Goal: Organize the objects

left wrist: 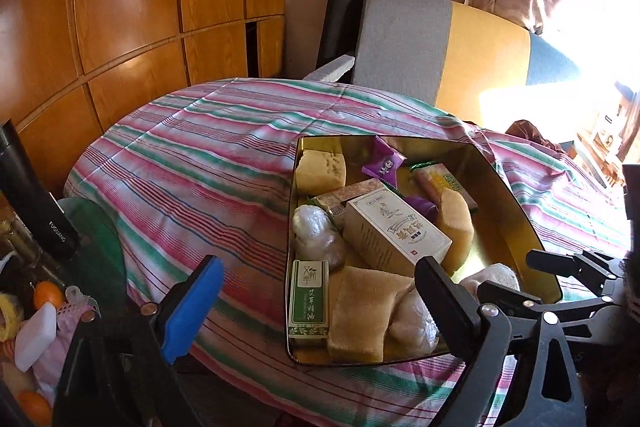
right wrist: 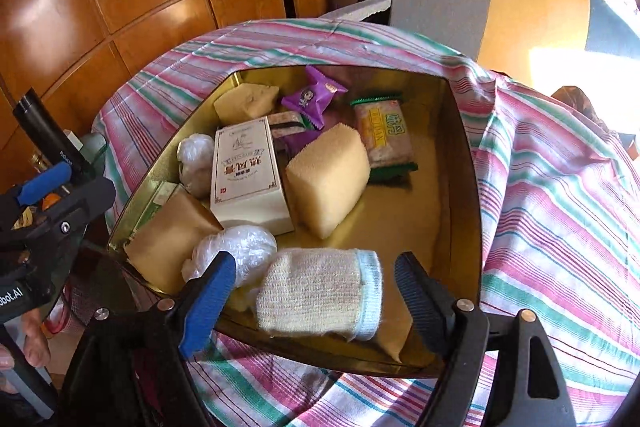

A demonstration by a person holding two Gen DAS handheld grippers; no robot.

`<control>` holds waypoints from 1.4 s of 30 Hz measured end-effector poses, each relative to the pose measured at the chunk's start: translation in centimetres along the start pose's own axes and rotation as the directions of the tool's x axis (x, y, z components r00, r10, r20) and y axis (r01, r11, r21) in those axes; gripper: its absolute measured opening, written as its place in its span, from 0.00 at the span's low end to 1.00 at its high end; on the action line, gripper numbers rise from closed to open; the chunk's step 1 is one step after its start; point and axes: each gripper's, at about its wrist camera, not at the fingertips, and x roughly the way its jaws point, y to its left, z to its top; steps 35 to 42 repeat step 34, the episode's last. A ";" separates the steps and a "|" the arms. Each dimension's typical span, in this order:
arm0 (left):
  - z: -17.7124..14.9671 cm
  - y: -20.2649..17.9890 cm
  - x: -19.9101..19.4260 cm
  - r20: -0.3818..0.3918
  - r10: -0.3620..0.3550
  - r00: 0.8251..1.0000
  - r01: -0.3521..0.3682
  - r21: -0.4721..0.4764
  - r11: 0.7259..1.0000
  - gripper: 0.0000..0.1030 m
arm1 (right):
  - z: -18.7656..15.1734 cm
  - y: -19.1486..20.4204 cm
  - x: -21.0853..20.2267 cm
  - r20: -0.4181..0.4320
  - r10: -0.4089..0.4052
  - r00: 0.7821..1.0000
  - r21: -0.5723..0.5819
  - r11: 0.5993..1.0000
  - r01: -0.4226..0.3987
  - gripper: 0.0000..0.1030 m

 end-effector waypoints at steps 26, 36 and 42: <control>-0.2 -1.3 -3.5 0.089 0.091 0.992 -0.090 -0.021 0.996 1.00 | -1.6 0.2 -4.7 0.159 -0.156 0.975 0.127 0.982 0.137 0.81; -0.3 -1.0 -3.6 0.088 0.097 0.991 -0.095 -0.024 0.995 1.00 | -1.6 0.7 -4.7 0.162 -0.158 0.974 0.117 0.983 0.140 0.81; -0.3 -1.0 -3.6 0.088 0.097 0.991 -0.095 -0.024 0.995 1.00 | -1.6 0.7 -4.7 0.162 -0.158 0.974 0.117 0.983 0.140 0.81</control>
